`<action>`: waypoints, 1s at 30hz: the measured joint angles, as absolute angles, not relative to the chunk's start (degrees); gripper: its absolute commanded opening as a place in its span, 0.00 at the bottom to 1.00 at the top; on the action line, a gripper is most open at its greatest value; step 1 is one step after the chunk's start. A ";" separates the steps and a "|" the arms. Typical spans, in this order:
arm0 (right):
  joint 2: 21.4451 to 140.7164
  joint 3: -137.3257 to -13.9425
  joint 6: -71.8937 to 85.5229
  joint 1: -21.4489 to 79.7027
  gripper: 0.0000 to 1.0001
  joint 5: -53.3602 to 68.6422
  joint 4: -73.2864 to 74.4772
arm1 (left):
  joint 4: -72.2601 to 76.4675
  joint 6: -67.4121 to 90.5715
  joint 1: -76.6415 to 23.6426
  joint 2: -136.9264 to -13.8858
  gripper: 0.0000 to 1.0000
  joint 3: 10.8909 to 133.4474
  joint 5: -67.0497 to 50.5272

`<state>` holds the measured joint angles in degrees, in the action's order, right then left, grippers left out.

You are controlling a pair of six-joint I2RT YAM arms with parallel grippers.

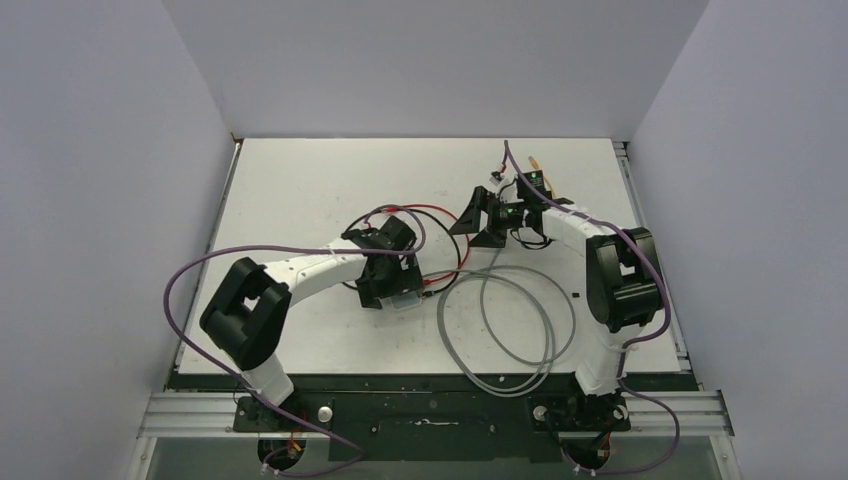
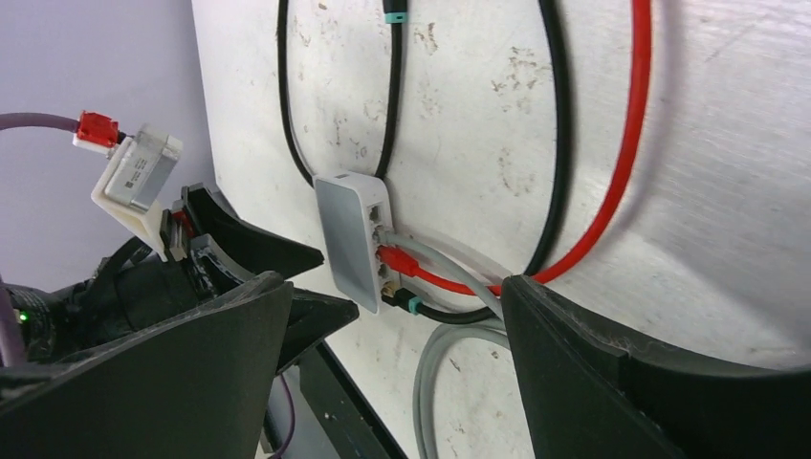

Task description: Pull the plug from the switch port

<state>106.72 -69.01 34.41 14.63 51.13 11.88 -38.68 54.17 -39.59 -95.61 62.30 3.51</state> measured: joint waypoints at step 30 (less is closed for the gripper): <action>106.61 -68.45 31.70 14.02 0.84 51.92 14.26 | -40.16 59.20 -40.82 -103.44 0.76 68.14 4.34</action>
